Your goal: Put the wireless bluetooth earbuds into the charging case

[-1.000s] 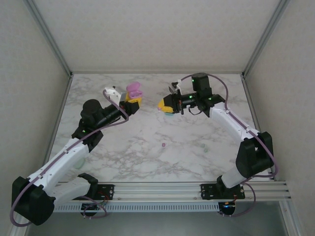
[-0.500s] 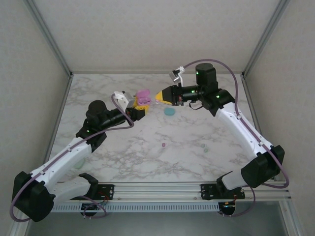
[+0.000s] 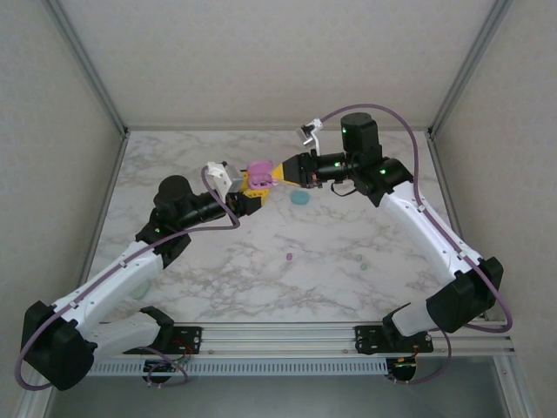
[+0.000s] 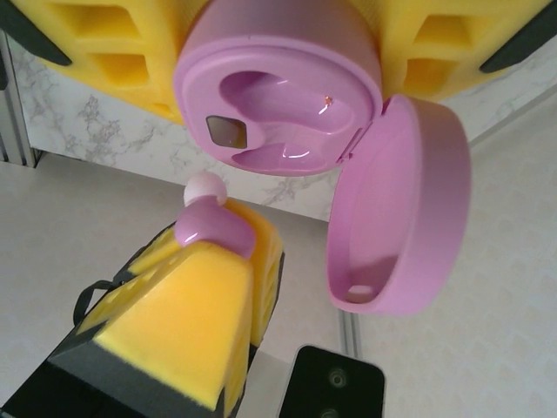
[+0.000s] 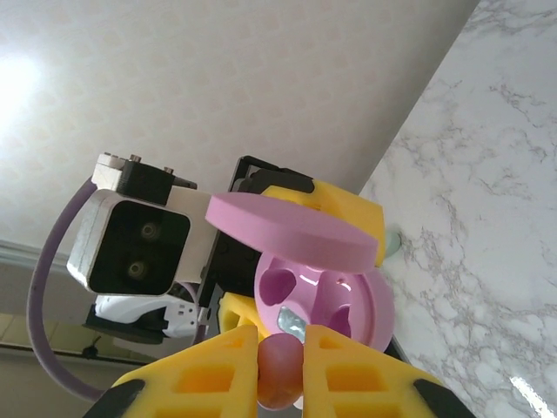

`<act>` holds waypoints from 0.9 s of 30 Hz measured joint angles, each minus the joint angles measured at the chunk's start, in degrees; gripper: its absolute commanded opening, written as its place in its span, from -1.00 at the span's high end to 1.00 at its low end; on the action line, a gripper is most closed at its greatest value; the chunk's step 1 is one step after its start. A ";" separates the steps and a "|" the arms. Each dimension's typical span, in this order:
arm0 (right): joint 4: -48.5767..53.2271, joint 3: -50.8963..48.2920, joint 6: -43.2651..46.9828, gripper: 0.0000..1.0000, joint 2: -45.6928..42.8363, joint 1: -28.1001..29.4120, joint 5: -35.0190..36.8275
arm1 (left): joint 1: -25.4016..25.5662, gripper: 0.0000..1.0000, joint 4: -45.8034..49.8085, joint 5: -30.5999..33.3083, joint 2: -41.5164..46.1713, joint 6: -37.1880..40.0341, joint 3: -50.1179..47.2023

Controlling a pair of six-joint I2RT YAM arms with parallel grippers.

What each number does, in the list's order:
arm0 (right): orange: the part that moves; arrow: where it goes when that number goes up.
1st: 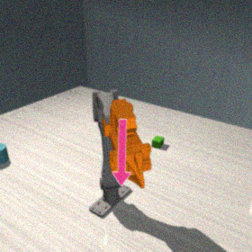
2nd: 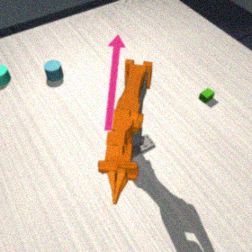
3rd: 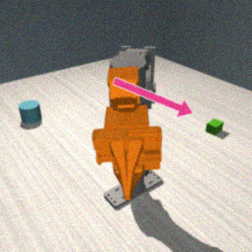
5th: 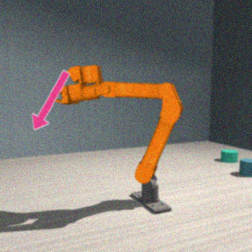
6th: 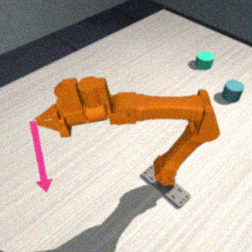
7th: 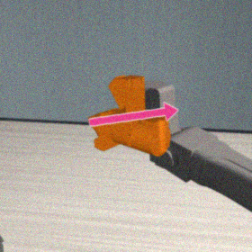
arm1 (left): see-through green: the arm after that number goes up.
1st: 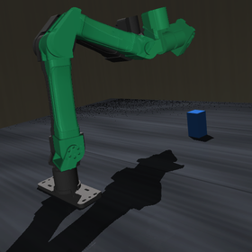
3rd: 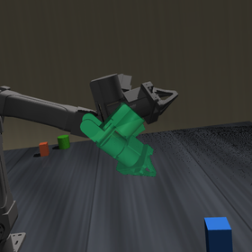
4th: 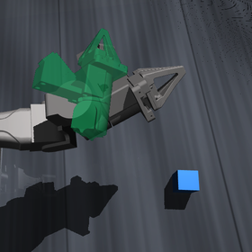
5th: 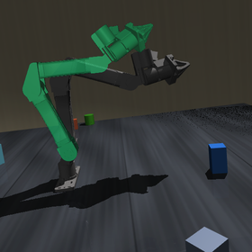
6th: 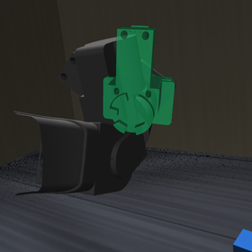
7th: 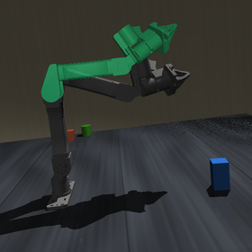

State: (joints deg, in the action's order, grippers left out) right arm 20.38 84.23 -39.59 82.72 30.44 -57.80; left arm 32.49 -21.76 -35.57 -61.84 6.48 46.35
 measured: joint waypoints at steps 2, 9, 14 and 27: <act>0.02 0.07 0.02 0.70 0.11 0.00 0.31 | 0.17 0.37 0.02 -0.07 -0.20 0.00 0.39; 0.00 0.31 0.00 0.71 0.61 0.00 0.90 | 0.28 0.37 0.63 -0.20 -1.05 -0.02 0.87; 0.00 0.33 0.02 0.71 0.66 0.22 1.44 | 0.48 0.37 1.01 -0.26 -1.31 -0.02 1.14; 3.04 1.40 3.02 0.65 1.92 0.26 4.94 | 0.55 0.37 1.55 -0.37 -1.99 -0.28 1.25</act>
State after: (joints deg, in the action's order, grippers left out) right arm 23.42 85.62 -36.58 84.64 30.70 -52.86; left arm 33.04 -20.21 -35.94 -63.83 6.20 47.59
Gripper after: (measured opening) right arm 0.157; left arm 0.367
